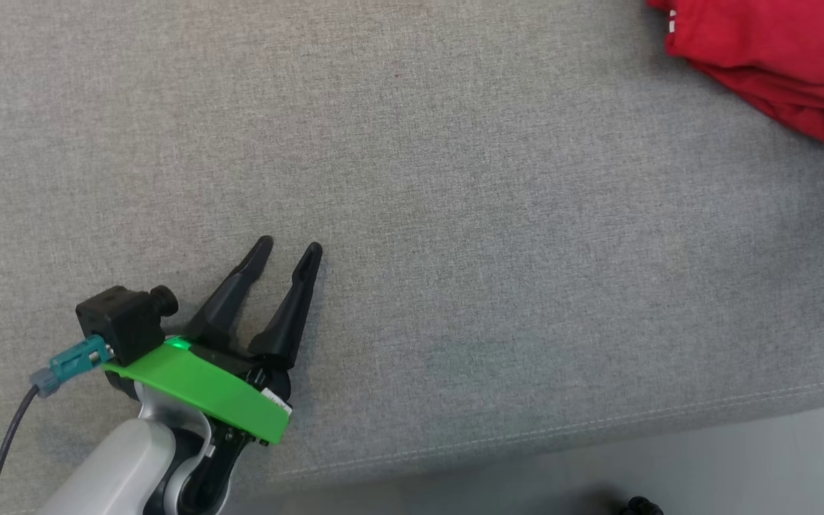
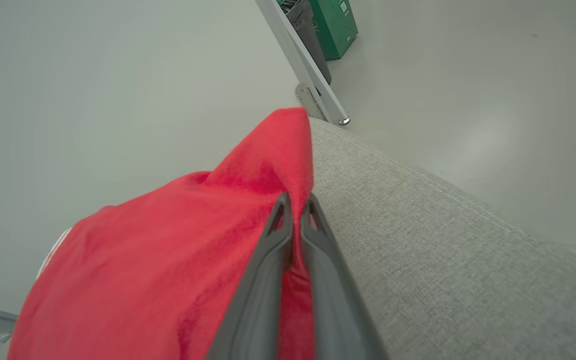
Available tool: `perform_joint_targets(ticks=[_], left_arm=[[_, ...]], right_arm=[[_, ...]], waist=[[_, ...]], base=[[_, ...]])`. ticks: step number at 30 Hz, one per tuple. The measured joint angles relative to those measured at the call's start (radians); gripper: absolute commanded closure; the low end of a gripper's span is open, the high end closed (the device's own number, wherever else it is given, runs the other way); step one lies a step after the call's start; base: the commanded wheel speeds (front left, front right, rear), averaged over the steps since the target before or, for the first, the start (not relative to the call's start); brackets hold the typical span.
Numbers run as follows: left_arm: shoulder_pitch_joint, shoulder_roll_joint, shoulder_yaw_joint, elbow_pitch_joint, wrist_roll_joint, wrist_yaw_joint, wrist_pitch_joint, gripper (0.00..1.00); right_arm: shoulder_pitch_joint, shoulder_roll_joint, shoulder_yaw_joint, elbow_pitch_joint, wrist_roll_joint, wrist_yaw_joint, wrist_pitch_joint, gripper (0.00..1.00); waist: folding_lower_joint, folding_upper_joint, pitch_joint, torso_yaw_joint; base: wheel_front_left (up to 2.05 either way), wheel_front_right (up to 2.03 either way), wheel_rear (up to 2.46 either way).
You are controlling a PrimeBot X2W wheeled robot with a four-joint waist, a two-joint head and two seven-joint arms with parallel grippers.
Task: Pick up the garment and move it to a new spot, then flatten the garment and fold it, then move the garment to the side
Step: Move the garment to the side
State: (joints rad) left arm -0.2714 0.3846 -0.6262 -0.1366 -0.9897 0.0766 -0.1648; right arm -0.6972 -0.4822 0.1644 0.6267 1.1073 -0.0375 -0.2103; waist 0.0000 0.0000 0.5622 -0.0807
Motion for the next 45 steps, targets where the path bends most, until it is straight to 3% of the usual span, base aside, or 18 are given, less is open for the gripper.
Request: perform_joint_targets(ticks=[2,3,4,28,33,38,45], left_arm=[[0.0,0.004,0.001,-0.009,0.0,0.005,0.006,0.0],[0.0,0.005,0.002,-0.014,0.001,0.007,0.006,0.0],[0.0,0.005,0.003,-0.018,0.002,0.007,0.006,0.0],[0.0,-0.022,0.011,0.002,0.009,0.012,-0.008,0.0],[0.0,-0.034,0.016,0.022,0.009,0.012,-0.032,0.0],[0.002,-0.049,0.019,0.065,0.025,0.012,-0.049,0.0],[0.026,-0.049,0.039,0.14,0.078,0.012,-0.067,0.0]], right_arm=[[-0.008,-0.002,-0.002,0.014,-0.011,-0.007,-0.009,0.58],[-0.012,-0.004,-0.002,0.021,-0.017,-0.009,-0.009,0.04],[-0.015,-0.007,-0.002,0.027,-0.024,-0.01,-0.011,0.0],[-0.043,-0.03,0.039,0.16,-0.16,-0.033,-0.036,0.0],[-0.038,-0.088,0.041,0.124,-0.231,-0.022,-0.037,0.0],[-0.023,-0.168,-0.012,0.018,-0.343,-0.032,-0.044,0.0],[0.088,-0.128,-0.017,-0.113,-0.434,-0.044,-0.044,0.0]], waist=[[0.0,0.0,0.006,0.0],[0.0,0.0,0.008,0.001],[0.0,0.0,0.011,0.002],[0.0,0.0,-0.017,0.062],[0.0,0.0,-0.053,0.071],[0.0,0.0,-0.107,0.084],[0.0,0.0001,-0.196,0.105]], base=[[0.0,0.0,0.0],[0.0,0.0,0.0],[0.0,0.0,0.0],[0.0,0.0,0.0],[0.0,0.0,0.0],[0.0,0.0,0.0],[0.0,0.0,0.0]])
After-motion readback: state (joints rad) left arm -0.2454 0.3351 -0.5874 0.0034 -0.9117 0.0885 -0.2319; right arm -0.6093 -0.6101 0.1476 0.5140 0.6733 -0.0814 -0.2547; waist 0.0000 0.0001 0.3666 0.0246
